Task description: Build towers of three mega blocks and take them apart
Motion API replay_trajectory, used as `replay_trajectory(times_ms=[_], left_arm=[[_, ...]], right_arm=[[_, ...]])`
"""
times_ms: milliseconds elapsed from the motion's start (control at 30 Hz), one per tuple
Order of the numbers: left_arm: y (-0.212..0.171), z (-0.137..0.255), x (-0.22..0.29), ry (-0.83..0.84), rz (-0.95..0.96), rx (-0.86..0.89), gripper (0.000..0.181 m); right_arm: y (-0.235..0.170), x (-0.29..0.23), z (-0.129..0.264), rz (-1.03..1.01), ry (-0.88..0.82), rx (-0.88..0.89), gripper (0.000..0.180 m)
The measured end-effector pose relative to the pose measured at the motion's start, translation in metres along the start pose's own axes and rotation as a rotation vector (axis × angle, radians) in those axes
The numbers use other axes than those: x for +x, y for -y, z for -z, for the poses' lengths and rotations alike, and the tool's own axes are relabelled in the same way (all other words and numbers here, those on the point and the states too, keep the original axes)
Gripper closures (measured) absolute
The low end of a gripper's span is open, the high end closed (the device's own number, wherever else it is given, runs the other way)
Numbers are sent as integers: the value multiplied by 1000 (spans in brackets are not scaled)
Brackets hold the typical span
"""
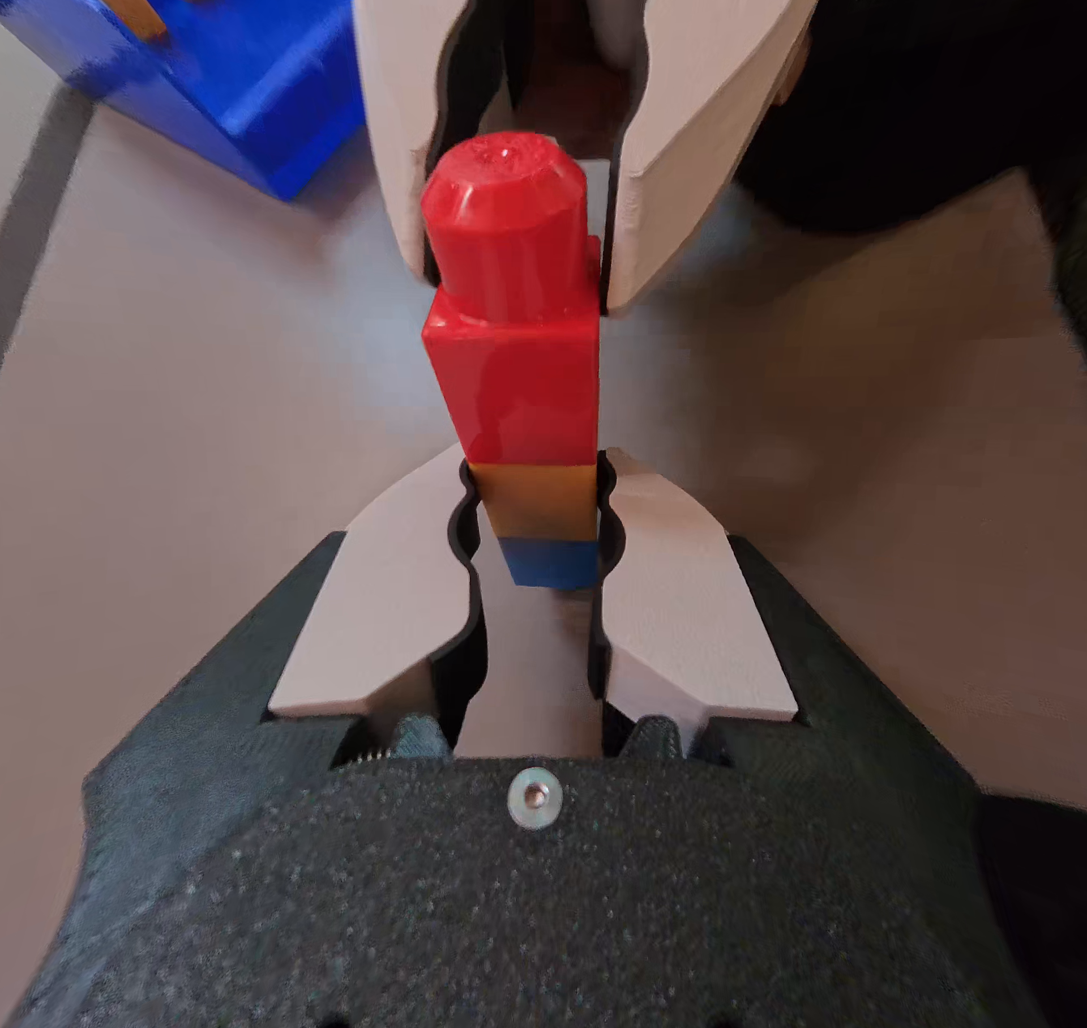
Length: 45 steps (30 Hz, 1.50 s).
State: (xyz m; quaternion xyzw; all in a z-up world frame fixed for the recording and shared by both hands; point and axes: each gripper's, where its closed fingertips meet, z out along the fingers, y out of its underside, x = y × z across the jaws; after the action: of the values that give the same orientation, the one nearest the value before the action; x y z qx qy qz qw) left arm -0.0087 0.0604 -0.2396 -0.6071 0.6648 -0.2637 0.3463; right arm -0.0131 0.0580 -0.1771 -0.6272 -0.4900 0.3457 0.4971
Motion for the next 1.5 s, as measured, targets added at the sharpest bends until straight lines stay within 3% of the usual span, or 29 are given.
replay_trajectory(times_ms=[133, 300, 467, 567, 700, 867, 967, 1067, 1167, 1300, 1400, 1500], left_arm=[[38, 35, -34, 133, 90, 318, 141], [40, 83, -83, 323, 279, 606, 179], [27, 99, -109, 479, 349, 641, 181], [25, 98, -111, 514, 323, 609, 181], [21, 89, -107, 512, 294, 566, 181], [16, 79, -104, 501, 248, 510, 181], [13, 75, -105, 499, 247, 491, 181], [10, 77, -107, 508, 267, 482, 181], [11, 89, -113, 561, 272, 494, 181], [8, 120, -129, 669, 311, 524, 181], [3, 156, -141, 729, 375, 568, 181], [-13, 202, -159, 832, 453, 575, 181]], right_arm=[[36, 32, 36, 29, -127, 30, 147], [68, 148, 137, -10, -527, -5, 147], [24, 287, 243, -188, -921, -201, 147], [-24, 340, 274, -311, -1036, -258, 147], [-72, 371, 267, -379, -1030, -305, 147], [-100, 385, 255, -415, -1006, -368, 147], [-101, 387, 256, -439, -1001, -391, 146], [-93, 387, 263, -415, -1030, -411, 134], [-52, 378, 269, -356, -1108, -269, 129], [26, 319, 232, -226, -1020, 5, 131], [44, 248, 182, -215, -818, 71, 134], [36, 179, 142, -227, -650, 79, 173]])
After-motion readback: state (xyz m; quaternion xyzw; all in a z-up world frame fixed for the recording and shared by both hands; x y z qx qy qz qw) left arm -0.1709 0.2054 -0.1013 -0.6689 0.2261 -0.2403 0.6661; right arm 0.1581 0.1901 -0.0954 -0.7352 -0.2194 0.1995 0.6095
